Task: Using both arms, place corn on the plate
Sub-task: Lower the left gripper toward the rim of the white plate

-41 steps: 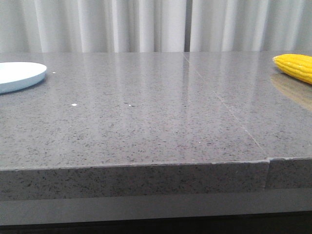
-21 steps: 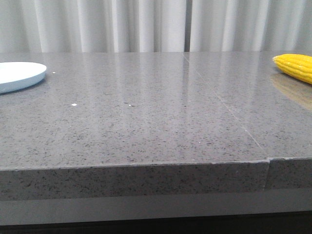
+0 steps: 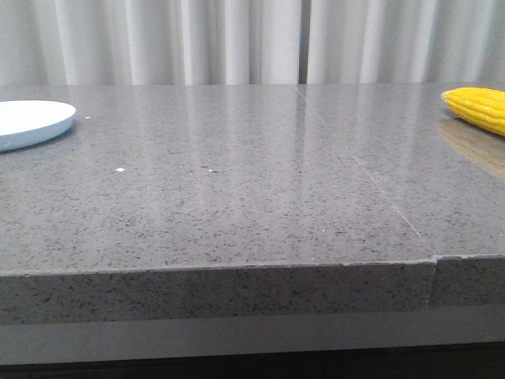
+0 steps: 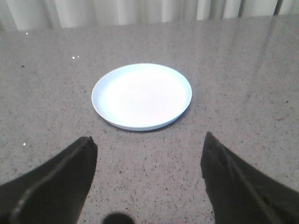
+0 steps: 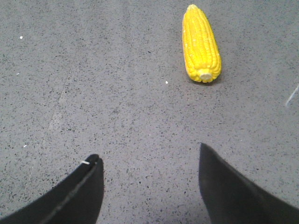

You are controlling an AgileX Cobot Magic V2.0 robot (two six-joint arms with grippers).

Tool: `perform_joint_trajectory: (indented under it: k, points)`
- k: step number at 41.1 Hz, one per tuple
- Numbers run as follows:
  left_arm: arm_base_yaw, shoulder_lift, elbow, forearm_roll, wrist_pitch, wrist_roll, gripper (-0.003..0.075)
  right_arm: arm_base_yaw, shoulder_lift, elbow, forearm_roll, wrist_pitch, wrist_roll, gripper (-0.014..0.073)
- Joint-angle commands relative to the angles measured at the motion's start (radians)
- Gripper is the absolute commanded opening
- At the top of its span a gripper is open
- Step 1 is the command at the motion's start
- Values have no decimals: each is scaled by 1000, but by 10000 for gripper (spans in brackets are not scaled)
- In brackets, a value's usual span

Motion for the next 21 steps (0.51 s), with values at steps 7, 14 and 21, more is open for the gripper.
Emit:
perform_joint_trajectory:
  k: [7, 14, 21]
  points:
    - [-2, 201, -94, 6, -34, -10, 472, -4, 10, -33, -12, -64, -11, 477]
    - [-2, 349, -174, 18, -43, -10, 472, -4, 10, -33, -12, -63, -11, 477]
    - [41, 529, -296, 31, 20, -8, 472, -4, 10, -33, -12, -62, -11, 477]
